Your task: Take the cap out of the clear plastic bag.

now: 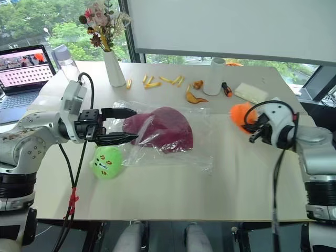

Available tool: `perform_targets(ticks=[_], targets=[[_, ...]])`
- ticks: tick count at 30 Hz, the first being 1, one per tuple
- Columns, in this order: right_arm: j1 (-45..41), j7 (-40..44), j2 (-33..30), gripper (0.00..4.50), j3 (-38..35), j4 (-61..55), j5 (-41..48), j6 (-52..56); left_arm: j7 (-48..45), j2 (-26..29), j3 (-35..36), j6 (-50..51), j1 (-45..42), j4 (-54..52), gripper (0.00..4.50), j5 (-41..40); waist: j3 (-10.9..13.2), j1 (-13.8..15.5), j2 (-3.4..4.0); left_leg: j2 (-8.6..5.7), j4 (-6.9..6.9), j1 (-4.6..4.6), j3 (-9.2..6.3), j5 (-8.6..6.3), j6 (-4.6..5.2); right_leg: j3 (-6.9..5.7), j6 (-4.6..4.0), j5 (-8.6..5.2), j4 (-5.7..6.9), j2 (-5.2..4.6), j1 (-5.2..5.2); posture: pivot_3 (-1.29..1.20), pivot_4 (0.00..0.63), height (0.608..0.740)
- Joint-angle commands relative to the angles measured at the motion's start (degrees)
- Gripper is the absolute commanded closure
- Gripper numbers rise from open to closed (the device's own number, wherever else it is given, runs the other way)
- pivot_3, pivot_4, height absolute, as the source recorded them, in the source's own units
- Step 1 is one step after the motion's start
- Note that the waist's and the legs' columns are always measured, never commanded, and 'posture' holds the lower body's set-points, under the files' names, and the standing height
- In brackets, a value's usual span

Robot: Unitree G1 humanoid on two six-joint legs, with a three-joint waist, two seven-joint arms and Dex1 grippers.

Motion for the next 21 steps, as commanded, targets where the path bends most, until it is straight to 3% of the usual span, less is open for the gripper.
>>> perform_targets(ticks=[1,5,9,14,17,19,21], targets=[[0.3,-3.9,-4.2,4.48,-3.3,4.1,-3.4,-2.3,0.3,-0.6,0.6,-1.0,-0.8,-1.0,0.00,-0.4,0.0,-0.2,0.01,0.00,0.00,0.00,0.00,0.00,0.00,0.01,0.00,0.00,0.00,0.00,0.00,0.00,0.150,0.730],[4.8,-2.2,-7.4,4.48,-5.6,3.2,-2.5,-0.5,0.6,-0.8,0.8,-0.6,-0.2,-1.6,0.00,-0.5,0.0,-0.1,0.01,0.00,-0.02,0.00,0.00,-0.01,0.01,0.01,0.00,0.00,0.01,0.01,0.00,0.00,0.150,0.730],[17.4,4.4,-12.3,4.48,-12.4,-2.2,0.3,2.0,1.4,-0.7,1.2,-0.1,0.4,-2.3,0.00,-0.8,0.0,0.3,0.02,-0.01,0.00,0.04,-0.03,-0.01,0.02,0.00,0.04,-0.01,0.01,0.00,0.10,0.00,0.150,0.730],[23.1,5.5,-11.8,4.48,-15.0,-4.6,2.5,7.1,1.5,-1.6,0.4,0.8,0.8,-3.1,0.00,-1.8,0.0,-0.3,0.02,-0.03,0.08,0.54,-0.02,-0.03,0.03,0.02,0.23,-0.09,-0.16,-0.04,0.67,0.00,0.150,0.730],[23.1,4.1,-10.4,4.48,-13.0,-3.8,1.7,8.0,1.8,-2.5,0.7,0.9,-0.9,-1.7,0.00,-2.2,0.0,-0.9,0.02,-0.02,0.08,0.78,0.00,-0.03,0.03,0.04,-0.16,-0.27,-0.14,-0.04,0.83,0.00,0.150,0.730],[22.9,2.4,-9.8,3.59,-12.3,-3.6,0.8,8.4,1.7,-2.4,0.7,0.8,-1.4,-1.3,0.00,-1.9,0.0,-1.2,0.02,-0.02,0.08,0.82,-0.01,-0.03,0.03,0.04,-0.16,-0.26,-0.10,-0.04,0.86,0.00,0.150,0.730],[22.8,1.1,-9.5,3.04,-12.1,-4.3,0.6,9.4,1.3,-2.2,0.9,0.6,-1.3,-0.9,0.00,-1.7,0.0,-1.3,0.03,-0.04,0.08,0.82,-0.01,-0.03,0.03,0.07,-0.16,-0.26,-0.10,-0.04,0.86,0.00,0.150,0.730]])
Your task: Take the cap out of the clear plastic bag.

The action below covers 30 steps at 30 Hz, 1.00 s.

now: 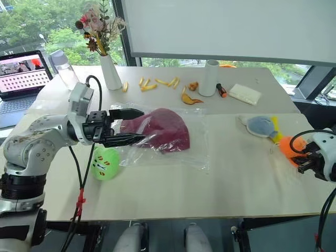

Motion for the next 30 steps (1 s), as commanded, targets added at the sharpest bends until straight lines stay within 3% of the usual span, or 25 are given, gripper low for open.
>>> perform_targets(ticks=[1,9,14,19,24,30], targets=[[-0.4,-2.4,-0.1,2.65,-0.6,-1.9,-0.8,1.8,-0.3,0.6,1.1,-0.4,-1.0,0.6,0.00,-0.3,0.0,-0.1,0.00,-0.01,0.00,-0.02,0.00,0.00,0.00,0.01,0.00,0.00,0.00,0.00,-0.02,0.00,0.150,0.730],[1.8,4.1,-4.0,0.02,-4.3,-8.3,3.5,4.1,-1.3,2.3,-3.0,-3.3,1.7,0.7,0.00,5.8,0.0,-0.1,0.01,-0.04,-0.07,-0.05,0.00,-0.03,0.04,0.02,0.20,-0.02,0.02,0.00,-0.05,0.00,0.150,0.730],[0.8,10.1,-9.1,0.02,-7.6,-14.1,7.2,7.2,-1.4,2.0,-1.8,-3.5,1.8,1.3,0.00,5.1,0.0,-0.1,0.02,0.00,-0.07,-0.05,0.00,-0.03,0.04,0.02,0.06,-0.09,0.03,0.00,-0.09,0.00,0.150,0.730],[-5.3,12.7,-8.5,0.02,-7.8,-18.8,14.9,10.9,-0.8,3.7,0.9,-4.4,2.6,3.0,0.00,5.9,0.0,-0.2,0.01,0.00,-0.08,-0.05,0.00,-0.04,0.04,0.02,0.04,-0.11,-0.03,-0.01,-0.07,0.00,0.150,0.730],[-17.1,12.2,1.2,0.02,1.1,-27.3,26.4,15.3,1.8,5.6,4.9,-4.1,4.6,3.5,0.00,5.9,0.0,-0.9,-0.06,0.08,-0.17,0.00,0.00,-0.04,0.04,0.01,0.03,-0.09,-0.01,0.05,-0.11,0.00,0.150,0.730],[-23.3,13.6,9.4,0.02,17.3,-29.0,22.2,8.9,2.9,10.3,9.6,-1.6,11.2,-1.8,0.00,4.1,0.1,-0.1,-0.16,0.05,-0.21,-0.21,-0.01,-0.05,0.04,-0.04,0.02,-0.10,-0.08,-0.01,-0.25,0.00,0.150,0.730]])
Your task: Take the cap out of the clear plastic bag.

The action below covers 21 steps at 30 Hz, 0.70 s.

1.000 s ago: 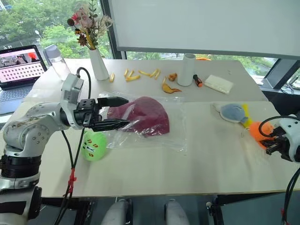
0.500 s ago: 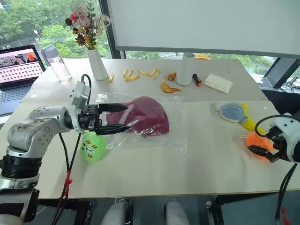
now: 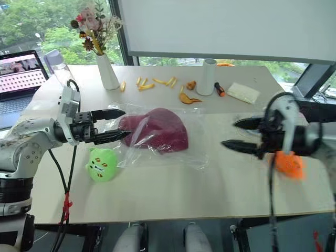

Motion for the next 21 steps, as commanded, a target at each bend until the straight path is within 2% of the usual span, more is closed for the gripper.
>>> perform_targets(ticks=[1,9,14,17,21], targets=[[-6.0,0.3,3.7,0.02,6.0,0.3,-3.1,-5.6,0.4,3.2,4.7,1.5,2.4,-4.9,0.00,-2.1,0.0,0.0,-0.02,0.01,0.01,-0.04,0.01,0.00,0.00,0.00,-0.01,0.01,0.00,0.00,-0.04,0.00,0.150,0.730],[-13.7,10.9,6.4,0.02,13.3,9.4,-8.2,-17.8,-0.8,11.8,19.6,7.5,15.2,-12.5,0.00,-6.8,0.0,0.1,-0.06,0.06,-0.09,-0.03,0.02,-0.02,-0.02,-0.08,-0.16,-0.04,-0.02,-0.02,-0.10,0.00,0.150,0.730],[-16.6,13.9,9.0,0.02,16.1,17.0,-12.3,-23.1,-1.8,13.1,28.0,11.0,26.1,-20.7,0.00,-9.6,0.0,0.0,-0.06,0.09,-0.11,0.02,0.08,-0.26,-0.43,-0.10,-0.25,-0.03,-0.01,-0.07,-0.13,0.00,0.150,0.730],[-18.2,14.7,11.5,0.02,16.7,19.1,-13.1,-25.3,2.1,11.5,25.0,10.1,28.4,-24.2,0.00,-8.2,0.0,0.1,-0.06,0.11,-0.12,0.07,0.09,-0.28,-0.45,-0.11,-0.31,-0.03,0.04,-0.06,-0.13,0.00,0.150,0.730],[-19.2,15.3,13.3,0.02,16.0,18.8,-12.6,-25.1,7.1,9.2,17.4,6.9,29.1,-22.6,0.00,-2.0,0.0,0.2,-0.06,0.10,-0.12,0.07,0.11,-0.28,-0.45,-0.11,-0.31,-0.02,0.05,-0.05,-0.12,0.00,0.150,0.730]])
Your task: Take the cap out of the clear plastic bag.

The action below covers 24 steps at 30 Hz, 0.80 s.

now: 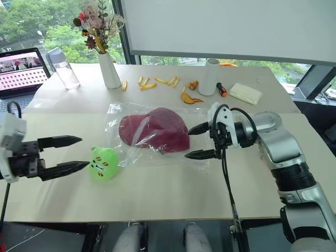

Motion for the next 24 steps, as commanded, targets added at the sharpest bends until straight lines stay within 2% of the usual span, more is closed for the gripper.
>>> perform_targets(ticks=[1,6,9,11,12,17,21,24], targets=[[-1.3,0.6,-0.1,0.02,-1.4,-1.6,0.3,-0.8,4.9,-1.8,-6.8,-5.0,0.5,2.7,0.00,7.5,0.0,0.1,0.00,0.01,-0.01,-0.01,0.00,0.00,0.00,-0.01,0.00,0.00,-0.01,0.02,0.00,0.00,0.150,0.730],[0.8,-0.9,-1.3,0.02,-3.0,-4.4,0.9,1.2,10.0,-7.6,-16.9,-13.6,-1.1,12.9,0.00,17.6,0.0,0.3,0.01,0.00,-0.01,-0.01,0.01,0.00,0.00,0.00,-0.13,0.08,0.02,0.02,-0.04,0.00,0.150,0.730],[3.0,-2.0,-3.0,0.02,-4.4,-7.3,1.5,3.1,15.4,-11.1,-22.8,-22.2,-4.1,20.9,0.00,27.2,0.0,1.0,-0.01,-0.01,-0.01,-0.02,0.02,0.00,0.00,0.00,-0.15,0.09,0.01,0.00,-0.02,0.00,0.150,0.730],[3.9,-3.0,-3.8,0.00,-5.3,-8.8,2.0,4.1,14.5,-13.6,-24.6,-24.4,-4.8,22.6,0.54,27.1,0.0,1.3,0.00,-0.01,0.01,-0.02,0.02,0.00,-0.01,0.00,-0.30,0.18,0.01,0.01,-0.03,0.00,0.150,0.730],[4.2,-3.4,-4.1,0.00,-5.7,-9.4,2.1,4.5,13.5,-14.5,-25.3,-25.1,-4.9,23.0,0.65,26.7,0.0,1.4,0.01,-0.01,0.01,-0.02,0.03,-0.01,-0.01,0.01,-0.34,0.21,0.00,0.00,-0.03,0.00,0.150,0.730],[5.4,-5.1,-5.1,0.00,-6.6,-11.1,2.4,5.8,11.2,-15.0,-27.4,-27.0,-6.3,25.8,2.41,27.5,-0.1,1.5,0.09,-0.01,-0.02,0.09,0.04,-0.01,-0.02,0.01,-0.32,0.18,0.02,-0.01,0.04,0.00,0.150,0.730],[5.7,-5.7,-5.1,0.00,-6.6,-11.9,2.6,6.7,9.8,-13.4,-21.9,-28.7,-9.4,28.8,3.76,25.1,-0.1,1.5,0.10,-0.01,-0.01,0.12,0.04,-0.02,-0.02,0.01,-0.12,0.07,-0.01,-0.02,0.08,0.00,0.150,0.730],[5.4,-5.8,-5.0,0.00,-6.4,-11.8,2.4,7.0,13.0,-11.5,-17.0,-31.7,-12.9,36.3,4.48,26.6,-0.1,1.4,0.08,0.00,-0.03,0.10,0.04,-0.01,-0.02,0.01,-0.13,0.07,0.00,-0.01,0.04,0.00,0.150,0.730]])
